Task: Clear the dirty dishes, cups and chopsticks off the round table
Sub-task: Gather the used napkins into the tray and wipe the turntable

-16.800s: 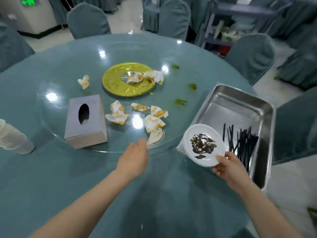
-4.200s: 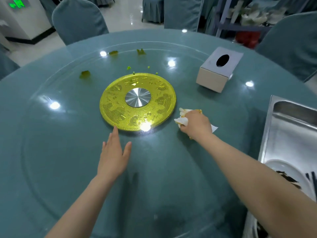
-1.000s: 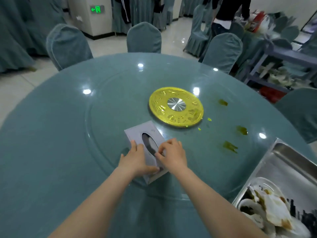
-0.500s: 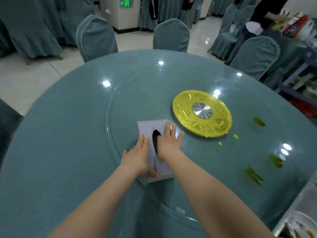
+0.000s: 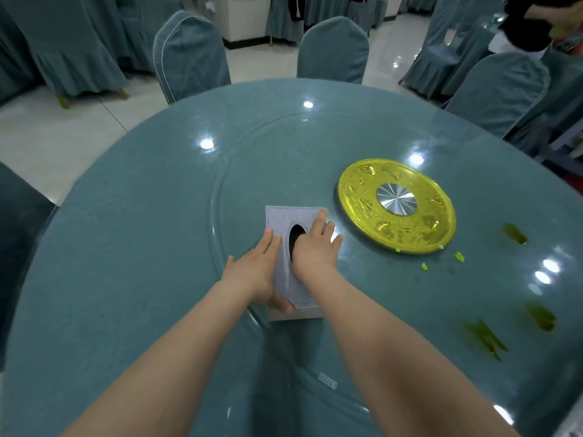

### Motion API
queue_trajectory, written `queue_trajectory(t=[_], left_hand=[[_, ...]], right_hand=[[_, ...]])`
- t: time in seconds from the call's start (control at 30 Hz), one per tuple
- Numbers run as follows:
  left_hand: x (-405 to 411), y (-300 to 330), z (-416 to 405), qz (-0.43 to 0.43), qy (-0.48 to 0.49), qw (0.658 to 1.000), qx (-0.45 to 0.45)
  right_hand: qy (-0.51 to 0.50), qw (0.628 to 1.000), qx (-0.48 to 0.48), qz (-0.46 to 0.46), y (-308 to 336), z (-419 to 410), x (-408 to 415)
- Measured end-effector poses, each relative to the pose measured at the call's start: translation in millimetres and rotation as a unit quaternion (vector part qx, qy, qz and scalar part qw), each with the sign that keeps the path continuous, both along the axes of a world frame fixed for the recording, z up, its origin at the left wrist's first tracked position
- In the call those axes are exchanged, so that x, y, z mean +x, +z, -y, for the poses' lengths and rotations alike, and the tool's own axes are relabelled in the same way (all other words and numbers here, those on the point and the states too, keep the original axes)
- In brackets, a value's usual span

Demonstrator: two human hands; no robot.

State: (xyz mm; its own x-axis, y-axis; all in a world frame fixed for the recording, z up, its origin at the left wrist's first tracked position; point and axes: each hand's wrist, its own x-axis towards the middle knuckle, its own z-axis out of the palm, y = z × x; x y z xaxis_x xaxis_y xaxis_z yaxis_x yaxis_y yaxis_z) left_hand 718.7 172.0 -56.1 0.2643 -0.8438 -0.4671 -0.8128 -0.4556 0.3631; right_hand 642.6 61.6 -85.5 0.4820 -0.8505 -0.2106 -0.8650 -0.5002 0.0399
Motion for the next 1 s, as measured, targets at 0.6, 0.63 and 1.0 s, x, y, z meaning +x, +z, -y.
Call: queue_trajectory(t=[0.6, 0.63, 1.0], left_hand=[[12.6, 1.8, 5.1, -0.009, -0.006, 1.000, -0.003], [13.7, 1.9, 5.6, -0.011, -0.007, 1.000, -0.001], [16.9, 0.5, 5.2, -0.008, -0.010, 1.000, 0.005]], right_hand=[[-0.046, 0.998, 0.008, 0.039, 5.5, -3.6, 12.4], [-0.046, 0.998, 0.004, 0.039, 4.8, -3.4, 12.7], [-0.032, 0.998, -0.006, 0.060, 0.7, -1.9, 13.3]])
